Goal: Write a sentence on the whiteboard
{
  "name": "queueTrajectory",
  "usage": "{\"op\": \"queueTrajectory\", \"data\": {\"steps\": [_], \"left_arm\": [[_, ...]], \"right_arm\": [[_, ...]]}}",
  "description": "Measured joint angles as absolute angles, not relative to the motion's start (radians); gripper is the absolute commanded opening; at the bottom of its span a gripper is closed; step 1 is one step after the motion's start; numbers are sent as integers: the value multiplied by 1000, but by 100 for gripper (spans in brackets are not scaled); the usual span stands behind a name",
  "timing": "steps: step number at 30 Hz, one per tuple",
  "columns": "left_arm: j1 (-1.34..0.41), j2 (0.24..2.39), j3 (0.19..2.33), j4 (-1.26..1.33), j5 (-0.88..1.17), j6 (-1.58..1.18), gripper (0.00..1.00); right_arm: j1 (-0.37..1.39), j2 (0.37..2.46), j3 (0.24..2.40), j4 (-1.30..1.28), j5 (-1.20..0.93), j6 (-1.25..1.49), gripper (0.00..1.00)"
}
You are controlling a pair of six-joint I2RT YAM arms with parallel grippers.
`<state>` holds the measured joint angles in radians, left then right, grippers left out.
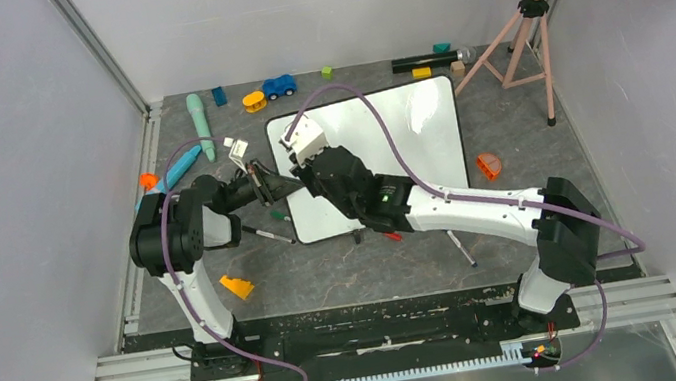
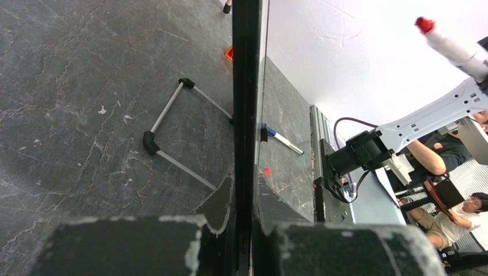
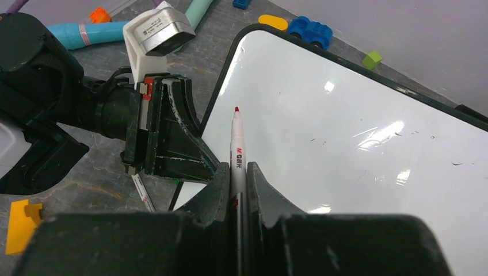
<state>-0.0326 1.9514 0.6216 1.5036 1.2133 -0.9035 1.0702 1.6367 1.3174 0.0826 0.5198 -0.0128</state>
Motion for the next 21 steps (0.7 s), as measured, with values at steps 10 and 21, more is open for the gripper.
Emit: {"op": "queueTrajectory", "data": {"steps": [10, 21], "left_arm": [[-33, 1951, 622, 1504, 1213, -904, 2], [-33, 1951, 622, 1504, 1214, -904, 2]], "right_arm": [[1070, 1634, 1291, 121, 521, -20, 0], [1064, 1637, 1312, 127, 538, -20, 0]]}}
